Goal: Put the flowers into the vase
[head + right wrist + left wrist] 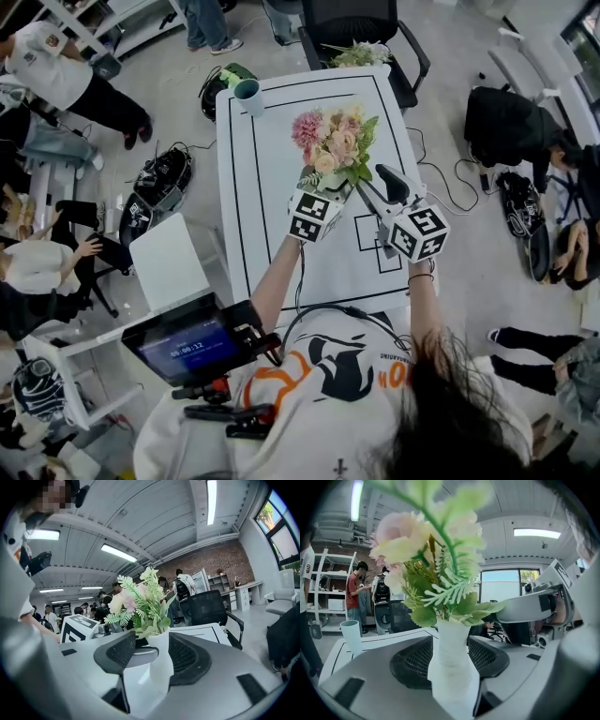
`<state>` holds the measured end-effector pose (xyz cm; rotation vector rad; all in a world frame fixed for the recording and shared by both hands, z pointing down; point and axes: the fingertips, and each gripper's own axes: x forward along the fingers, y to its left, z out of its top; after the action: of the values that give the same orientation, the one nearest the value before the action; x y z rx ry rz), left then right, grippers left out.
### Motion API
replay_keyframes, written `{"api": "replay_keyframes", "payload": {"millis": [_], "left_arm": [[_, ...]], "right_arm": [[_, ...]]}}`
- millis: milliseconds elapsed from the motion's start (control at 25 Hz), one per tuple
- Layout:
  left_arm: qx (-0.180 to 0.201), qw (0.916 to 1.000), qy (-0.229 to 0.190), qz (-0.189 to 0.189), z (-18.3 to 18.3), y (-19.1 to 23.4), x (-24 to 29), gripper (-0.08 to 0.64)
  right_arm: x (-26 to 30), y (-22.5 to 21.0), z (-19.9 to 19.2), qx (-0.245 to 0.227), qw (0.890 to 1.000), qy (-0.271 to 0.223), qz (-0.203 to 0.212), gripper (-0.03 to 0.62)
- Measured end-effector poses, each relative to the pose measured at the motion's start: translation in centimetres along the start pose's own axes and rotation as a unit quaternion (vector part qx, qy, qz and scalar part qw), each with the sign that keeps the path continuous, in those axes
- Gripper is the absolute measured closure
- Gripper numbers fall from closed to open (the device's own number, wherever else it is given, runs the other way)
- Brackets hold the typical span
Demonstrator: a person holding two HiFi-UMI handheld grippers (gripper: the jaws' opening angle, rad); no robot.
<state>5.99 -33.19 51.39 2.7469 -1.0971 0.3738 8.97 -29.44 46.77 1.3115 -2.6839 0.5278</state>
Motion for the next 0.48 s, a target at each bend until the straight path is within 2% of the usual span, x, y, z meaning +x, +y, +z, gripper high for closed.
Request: {"api": "replay_keyframes", "payload": {"millis": [320, 480], "left_arm": [[-0.017, 0.9997, 0.012, 0.008, -2.0, -0.5, -2.5, 0.333], [-0.031, 0.9995, 0.005, 0.008, -2.6, -1.2, -4.4, 0.333]], "right_arm": [[-0.7, 0.4, -0.9, 0.007, 1.000, 0.006, -0.005, 0.379], [-1.3, 0.9, -1.8, 0.011, 1.000, 0.010, -0.012, 0.379]]}}
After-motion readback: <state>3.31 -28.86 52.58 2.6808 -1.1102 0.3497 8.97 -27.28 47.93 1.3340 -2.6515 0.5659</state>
